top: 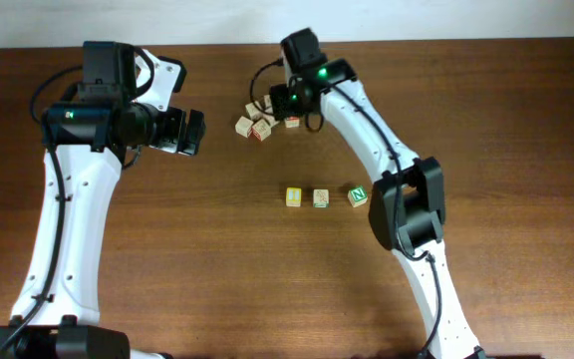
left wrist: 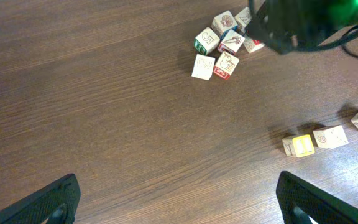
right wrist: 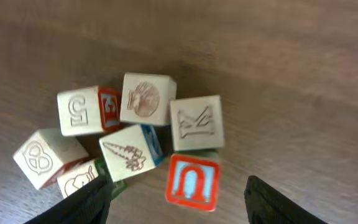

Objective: Rotate 4 blocks

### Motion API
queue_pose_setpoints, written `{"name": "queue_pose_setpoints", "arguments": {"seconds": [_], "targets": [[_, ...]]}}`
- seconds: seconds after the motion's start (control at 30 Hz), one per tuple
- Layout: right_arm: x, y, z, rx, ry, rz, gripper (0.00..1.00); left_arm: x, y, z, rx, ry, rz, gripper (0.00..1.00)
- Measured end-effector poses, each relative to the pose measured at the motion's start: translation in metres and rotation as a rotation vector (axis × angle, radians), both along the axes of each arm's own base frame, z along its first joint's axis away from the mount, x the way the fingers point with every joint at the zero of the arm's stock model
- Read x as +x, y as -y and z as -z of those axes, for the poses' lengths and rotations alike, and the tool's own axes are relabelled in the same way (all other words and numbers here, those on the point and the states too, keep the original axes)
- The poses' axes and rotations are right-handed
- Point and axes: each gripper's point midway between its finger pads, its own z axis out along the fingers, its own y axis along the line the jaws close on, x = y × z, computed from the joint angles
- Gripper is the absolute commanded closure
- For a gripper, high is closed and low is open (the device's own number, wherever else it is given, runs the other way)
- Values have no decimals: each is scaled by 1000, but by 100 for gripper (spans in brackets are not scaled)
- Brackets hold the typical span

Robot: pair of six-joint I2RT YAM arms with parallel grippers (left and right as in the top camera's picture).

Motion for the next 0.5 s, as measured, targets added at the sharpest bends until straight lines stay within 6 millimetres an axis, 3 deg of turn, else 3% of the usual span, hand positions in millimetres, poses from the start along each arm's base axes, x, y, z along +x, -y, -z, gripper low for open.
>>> {"name": "queue_pose_setpoints", "arguments": {"seconds": [0.07, 0.23, 0.4, 0.5], "targets": [[0, 3, 10, -23, -1, 13, 43, 0, 0, 0, 0, 0, 0, 1], [5, 6, 23, -36, 2, 32, 53, 0, 0, 0, 0, 0, 0, 1], [3, 8, 41, -49, -25, 39, 77, 0, 0, 0, 0, 0, 0, 1], [-8, 12, 42, -59, -73, 49, 79, 0, 0, 0, 0, 0, 0, 1]]}}
